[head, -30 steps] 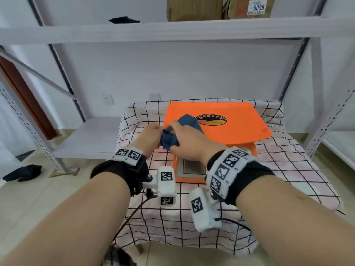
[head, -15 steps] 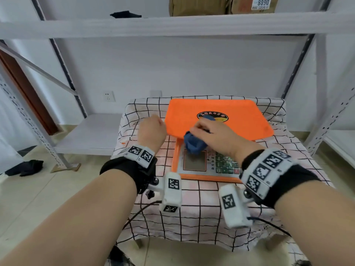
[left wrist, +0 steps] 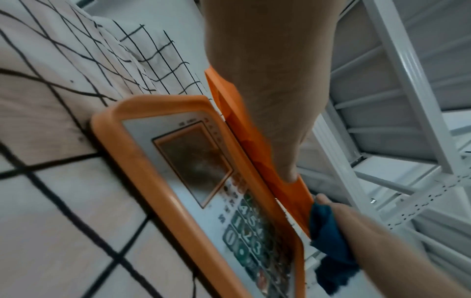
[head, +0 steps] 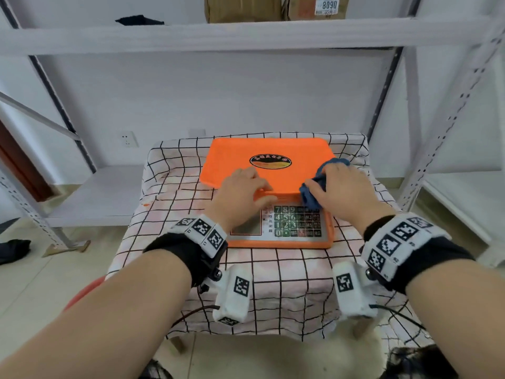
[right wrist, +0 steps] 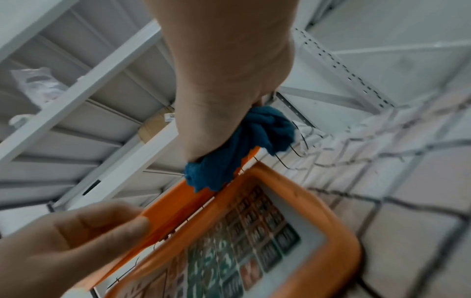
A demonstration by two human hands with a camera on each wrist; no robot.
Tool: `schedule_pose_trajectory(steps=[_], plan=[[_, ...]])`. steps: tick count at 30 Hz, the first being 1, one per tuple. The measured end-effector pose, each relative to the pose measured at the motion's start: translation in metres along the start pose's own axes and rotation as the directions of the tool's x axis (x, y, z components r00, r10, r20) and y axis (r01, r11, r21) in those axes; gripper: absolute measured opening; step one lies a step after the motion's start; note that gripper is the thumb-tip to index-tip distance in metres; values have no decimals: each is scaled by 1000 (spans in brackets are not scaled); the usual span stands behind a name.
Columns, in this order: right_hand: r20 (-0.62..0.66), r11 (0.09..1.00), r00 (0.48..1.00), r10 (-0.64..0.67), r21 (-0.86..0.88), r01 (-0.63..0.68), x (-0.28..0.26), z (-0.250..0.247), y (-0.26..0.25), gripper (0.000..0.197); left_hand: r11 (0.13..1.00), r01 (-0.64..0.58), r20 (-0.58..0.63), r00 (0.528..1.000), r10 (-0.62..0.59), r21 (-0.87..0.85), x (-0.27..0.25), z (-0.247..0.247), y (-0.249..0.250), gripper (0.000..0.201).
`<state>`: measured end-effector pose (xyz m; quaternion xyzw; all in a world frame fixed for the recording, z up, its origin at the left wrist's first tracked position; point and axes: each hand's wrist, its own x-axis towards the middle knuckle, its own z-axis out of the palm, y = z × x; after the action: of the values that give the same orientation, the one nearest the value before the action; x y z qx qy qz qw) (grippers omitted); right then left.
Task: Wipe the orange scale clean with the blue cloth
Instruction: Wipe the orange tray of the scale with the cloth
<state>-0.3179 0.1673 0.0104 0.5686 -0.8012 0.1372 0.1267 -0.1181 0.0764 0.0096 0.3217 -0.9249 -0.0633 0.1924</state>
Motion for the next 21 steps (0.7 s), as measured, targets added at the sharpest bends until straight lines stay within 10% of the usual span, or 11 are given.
schedule_pose_trajectory(steps=[21], plan=[[190, 977, 978, -88, -175, 122, 0, -36, -15, 41, 995, 71, 21, 997, -70, -66, 3, -2, 1, 34]])
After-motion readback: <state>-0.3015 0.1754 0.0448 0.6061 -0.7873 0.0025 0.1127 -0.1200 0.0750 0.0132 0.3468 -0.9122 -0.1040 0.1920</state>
